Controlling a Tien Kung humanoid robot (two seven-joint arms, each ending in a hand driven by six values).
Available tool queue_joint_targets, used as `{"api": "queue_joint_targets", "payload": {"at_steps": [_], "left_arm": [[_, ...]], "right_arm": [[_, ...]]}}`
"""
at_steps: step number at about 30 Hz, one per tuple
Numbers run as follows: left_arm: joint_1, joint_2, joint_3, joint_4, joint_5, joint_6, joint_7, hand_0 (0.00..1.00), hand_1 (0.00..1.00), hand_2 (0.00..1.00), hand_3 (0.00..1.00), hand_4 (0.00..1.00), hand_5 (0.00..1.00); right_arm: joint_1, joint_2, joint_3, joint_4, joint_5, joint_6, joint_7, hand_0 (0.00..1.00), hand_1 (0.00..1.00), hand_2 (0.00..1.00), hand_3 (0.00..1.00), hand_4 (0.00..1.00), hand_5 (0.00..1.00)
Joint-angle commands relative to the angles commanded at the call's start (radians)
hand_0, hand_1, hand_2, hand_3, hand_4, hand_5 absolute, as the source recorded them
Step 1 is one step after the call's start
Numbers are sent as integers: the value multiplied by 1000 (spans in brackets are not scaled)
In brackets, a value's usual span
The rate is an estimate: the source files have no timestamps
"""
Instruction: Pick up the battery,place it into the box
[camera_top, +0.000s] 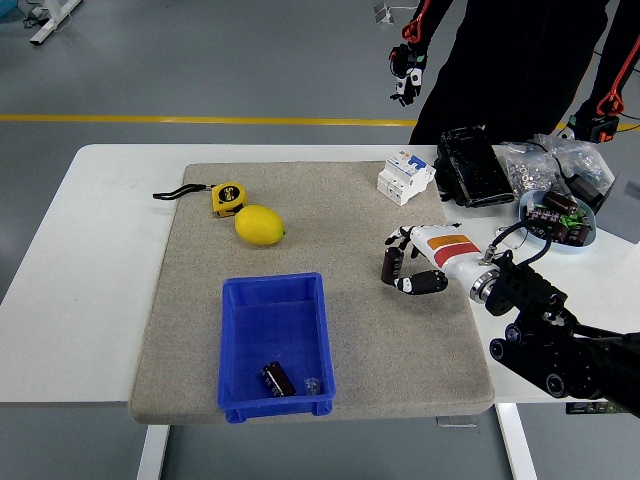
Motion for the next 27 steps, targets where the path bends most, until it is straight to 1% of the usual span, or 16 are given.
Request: {"api": "queue_joint_targets", "payload": {"at_steps": [2,3,15,16,21,22,27], "left_arm": [[-1,-1,-2,0,3,-1,0,656,651,648,582,628,582],[-2,-1,-2,0,3,-1,0,656,650,648,582,628,581],[-4,0,-4,1,5,-2,0,657,650,648,582,628,582],[-4,0,-4,1,7,-3,0,656,650,649,582,627,582],[-6,0,-7,0,11,-4,1,656,650,649,582,627,582],[-6,0,-6,0,11,-4,1,656,650,649,582,627,582],[-7,0,-8,0,14,-5,1,656,650,649,582,627,582]], "right_arm": [[-1,0,-1,1,2,-6,3,283,421,538,595,744,268],[-1,0,-1,1,2,-7,4,259,409,513,569,725,276],[-3,3,-5,4,7,-12,5,249,395,509,554,714,281],[-3,3,-5,3,8,-12,5,240,386,502,542,697,279],[-1,3,-5,3,13,-18,10,240,386,502,542,697,279],[-1,3,-5,3,15,-19,11,223,379,493,528,680,280],[0,2,-4,3,19,-16,13,223,379,493,528,680,280]]}}
